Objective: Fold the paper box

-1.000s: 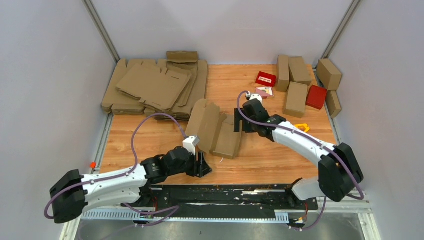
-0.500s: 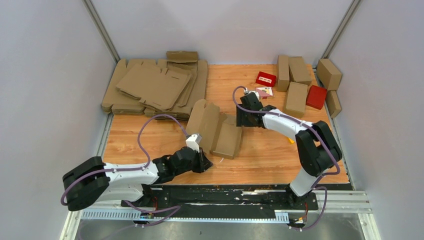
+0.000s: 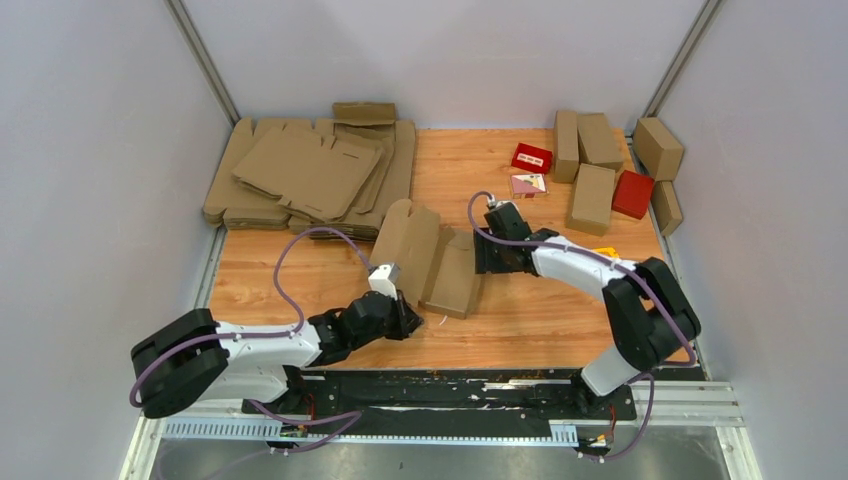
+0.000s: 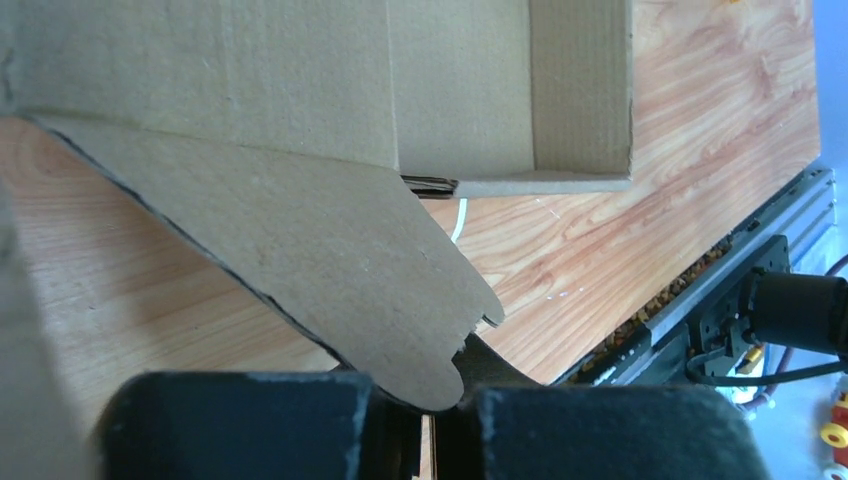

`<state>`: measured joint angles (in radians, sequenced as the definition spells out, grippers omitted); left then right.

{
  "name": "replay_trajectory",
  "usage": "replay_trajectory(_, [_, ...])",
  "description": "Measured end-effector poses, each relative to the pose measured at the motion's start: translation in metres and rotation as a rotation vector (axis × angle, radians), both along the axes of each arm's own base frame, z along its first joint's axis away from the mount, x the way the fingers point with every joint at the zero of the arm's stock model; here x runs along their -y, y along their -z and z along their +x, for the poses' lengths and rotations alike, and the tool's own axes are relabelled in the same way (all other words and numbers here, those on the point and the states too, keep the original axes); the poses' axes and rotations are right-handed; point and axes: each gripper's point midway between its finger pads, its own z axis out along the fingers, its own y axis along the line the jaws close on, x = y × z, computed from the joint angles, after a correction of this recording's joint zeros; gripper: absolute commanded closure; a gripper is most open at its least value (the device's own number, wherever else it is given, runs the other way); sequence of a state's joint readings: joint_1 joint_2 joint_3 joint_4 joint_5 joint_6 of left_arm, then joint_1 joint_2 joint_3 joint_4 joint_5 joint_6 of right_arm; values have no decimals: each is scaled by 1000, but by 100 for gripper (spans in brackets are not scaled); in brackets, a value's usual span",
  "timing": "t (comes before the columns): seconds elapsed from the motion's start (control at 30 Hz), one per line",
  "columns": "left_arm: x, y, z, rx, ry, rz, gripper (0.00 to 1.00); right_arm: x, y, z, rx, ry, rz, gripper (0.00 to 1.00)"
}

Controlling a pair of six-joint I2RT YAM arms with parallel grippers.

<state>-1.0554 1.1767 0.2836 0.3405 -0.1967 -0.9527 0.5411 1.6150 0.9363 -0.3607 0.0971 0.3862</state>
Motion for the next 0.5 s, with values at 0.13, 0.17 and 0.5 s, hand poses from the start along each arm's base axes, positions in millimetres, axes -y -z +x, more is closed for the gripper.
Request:
replay_trajectory(0.13, [-7,2,6,10,-17,24,92,-8,-10,-25,13,-46,34,41])
replay_trajectory(0.17, [-8,3,7,15,-19,31,91,-11,-14,-30,22,-59,49,41])
replay_trajectory(0.5, [-14,-19,15,127,27,38,74,-21,-32,-70,41,-108,141,23])
